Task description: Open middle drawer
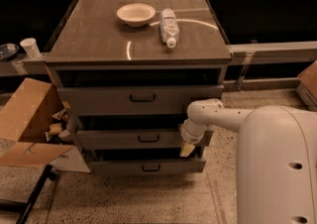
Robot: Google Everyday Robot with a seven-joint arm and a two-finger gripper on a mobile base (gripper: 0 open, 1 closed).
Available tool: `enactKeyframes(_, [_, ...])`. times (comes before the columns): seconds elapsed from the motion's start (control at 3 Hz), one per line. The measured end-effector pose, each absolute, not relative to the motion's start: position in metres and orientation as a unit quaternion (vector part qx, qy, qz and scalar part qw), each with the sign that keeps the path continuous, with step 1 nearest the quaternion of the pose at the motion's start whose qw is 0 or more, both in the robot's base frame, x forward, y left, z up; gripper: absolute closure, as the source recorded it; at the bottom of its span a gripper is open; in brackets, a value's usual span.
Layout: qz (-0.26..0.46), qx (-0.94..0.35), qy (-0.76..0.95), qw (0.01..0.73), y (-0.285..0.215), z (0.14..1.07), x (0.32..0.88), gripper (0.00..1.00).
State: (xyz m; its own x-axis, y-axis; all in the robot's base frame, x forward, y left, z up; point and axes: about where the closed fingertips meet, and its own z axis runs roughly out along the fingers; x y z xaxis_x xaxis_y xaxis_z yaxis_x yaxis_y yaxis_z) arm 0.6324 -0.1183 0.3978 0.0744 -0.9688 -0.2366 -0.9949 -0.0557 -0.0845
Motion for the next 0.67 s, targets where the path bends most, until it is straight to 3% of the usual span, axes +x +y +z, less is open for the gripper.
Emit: enactKeyframes(0.67, [0.071,-0.726,0.674,0.117,-0.114,0.416,0.615,0.89])
